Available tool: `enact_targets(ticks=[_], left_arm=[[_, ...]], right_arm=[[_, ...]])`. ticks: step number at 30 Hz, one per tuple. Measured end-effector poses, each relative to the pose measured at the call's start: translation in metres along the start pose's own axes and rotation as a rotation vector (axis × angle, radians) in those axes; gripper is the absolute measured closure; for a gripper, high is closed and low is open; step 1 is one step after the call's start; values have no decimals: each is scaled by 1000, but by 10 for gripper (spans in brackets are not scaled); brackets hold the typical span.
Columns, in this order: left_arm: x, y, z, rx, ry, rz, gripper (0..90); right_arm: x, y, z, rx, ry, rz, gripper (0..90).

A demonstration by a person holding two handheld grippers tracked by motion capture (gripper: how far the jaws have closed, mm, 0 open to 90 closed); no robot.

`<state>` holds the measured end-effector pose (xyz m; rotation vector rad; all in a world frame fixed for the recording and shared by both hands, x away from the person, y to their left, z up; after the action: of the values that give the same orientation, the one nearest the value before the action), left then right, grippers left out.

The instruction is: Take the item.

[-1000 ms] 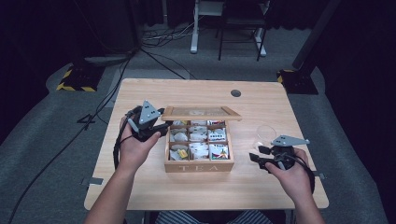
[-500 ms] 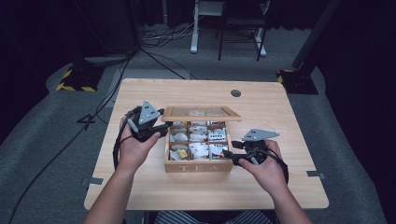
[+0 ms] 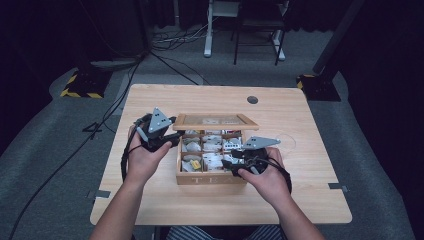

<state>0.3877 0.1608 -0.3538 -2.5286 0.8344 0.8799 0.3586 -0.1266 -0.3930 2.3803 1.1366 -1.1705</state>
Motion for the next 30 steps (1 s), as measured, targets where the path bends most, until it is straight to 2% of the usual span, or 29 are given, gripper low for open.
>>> enact_targets(ticks=[16,21,30], left_arm=[[0,-1,0,-3,1,6,518],[0,-1,0,-2,1,7,518],[0,0,0,4,0,-2,519]], right_arm=[[30,-34,-25,-46,-11,-26,517],[44,-50,-34,-77,-17,-43,519],[60,-60,-38,-75,-24,-57,511]])
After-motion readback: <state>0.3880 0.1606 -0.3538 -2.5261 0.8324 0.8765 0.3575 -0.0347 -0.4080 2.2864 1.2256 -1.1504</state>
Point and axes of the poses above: each handheld gripper's, and its own axes: x roughly forward along the jaws, z roughly out of its underside, y roughly to its right, the point moved 1 cm from there along x, roughly forward along the jaws, and after that the axes turned 12 degrees about -y, right-handed, at the moved point
